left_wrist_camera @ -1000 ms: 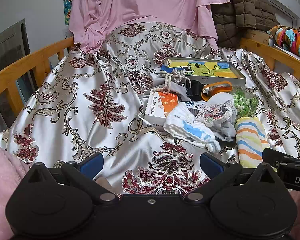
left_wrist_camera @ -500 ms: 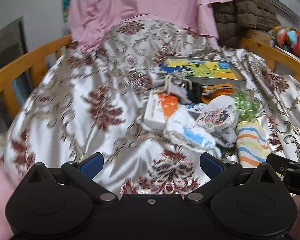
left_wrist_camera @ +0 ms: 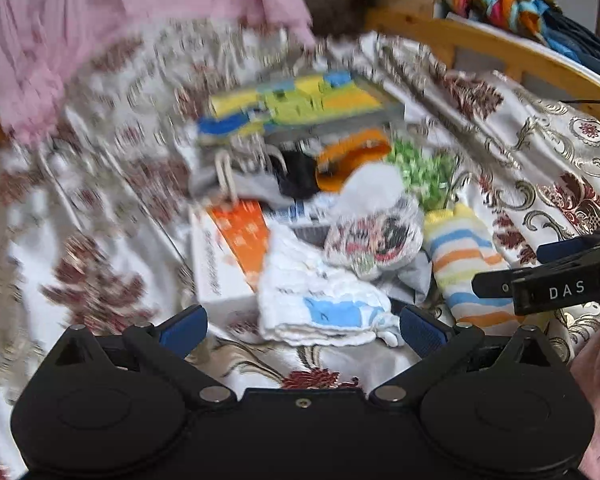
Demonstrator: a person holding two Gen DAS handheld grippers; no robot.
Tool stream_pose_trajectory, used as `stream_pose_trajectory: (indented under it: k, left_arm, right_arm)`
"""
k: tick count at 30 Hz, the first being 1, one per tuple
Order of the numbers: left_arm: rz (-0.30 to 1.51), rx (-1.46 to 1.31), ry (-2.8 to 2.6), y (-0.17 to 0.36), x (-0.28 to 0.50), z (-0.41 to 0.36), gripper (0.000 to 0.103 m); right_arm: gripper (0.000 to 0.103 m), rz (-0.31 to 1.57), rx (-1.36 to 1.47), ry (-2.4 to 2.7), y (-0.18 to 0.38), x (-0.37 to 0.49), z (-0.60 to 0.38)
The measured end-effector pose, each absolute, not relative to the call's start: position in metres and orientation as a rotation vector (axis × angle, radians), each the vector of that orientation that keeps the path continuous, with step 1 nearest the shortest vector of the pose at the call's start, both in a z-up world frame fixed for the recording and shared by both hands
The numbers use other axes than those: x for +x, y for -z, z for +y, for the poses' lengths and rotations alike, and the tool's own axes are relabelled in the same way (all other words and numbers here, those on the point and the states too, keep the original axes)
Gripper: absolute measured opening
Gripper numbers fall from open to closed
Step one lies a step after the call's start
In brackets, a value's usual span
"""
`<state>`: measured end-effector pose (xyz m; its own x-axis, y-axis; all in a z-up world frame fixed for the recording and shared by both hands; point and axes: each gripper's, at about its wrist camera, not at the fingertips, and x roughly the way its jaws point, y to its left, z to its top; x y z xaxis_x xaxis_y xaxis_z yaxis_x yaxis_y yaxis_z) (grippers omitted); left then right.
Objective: Organize soft objects
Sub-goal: 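Grasp the white blue-print towel with the left tool while the right tool grasps the striped sock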
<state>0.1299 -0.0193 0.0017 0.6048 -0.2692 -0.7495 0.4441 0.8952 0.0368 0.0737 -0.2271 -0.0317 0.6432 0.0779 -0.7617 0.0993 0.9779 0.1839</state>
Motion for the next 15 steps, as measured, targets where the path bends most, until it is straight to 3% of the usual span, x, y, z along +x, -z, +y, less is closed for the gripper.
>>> stream_pose_trajectory:
  k: [9, 15]
  left_arm:
    - [1.025, -0.131, 0.387, 0.041, 0.182, 0.003, 0.099]
    - [1.067, -0.286, 0.395, 0.049, 0.19, 0.009, 0.086]
  right_arm:
    - [0.103, 1.013, 0.352, 0.027, 0.07, 0.116, -0.248]
    - [0.102, 1.074, 0.447, -0.01, 0.089, 0.128, -0.256]
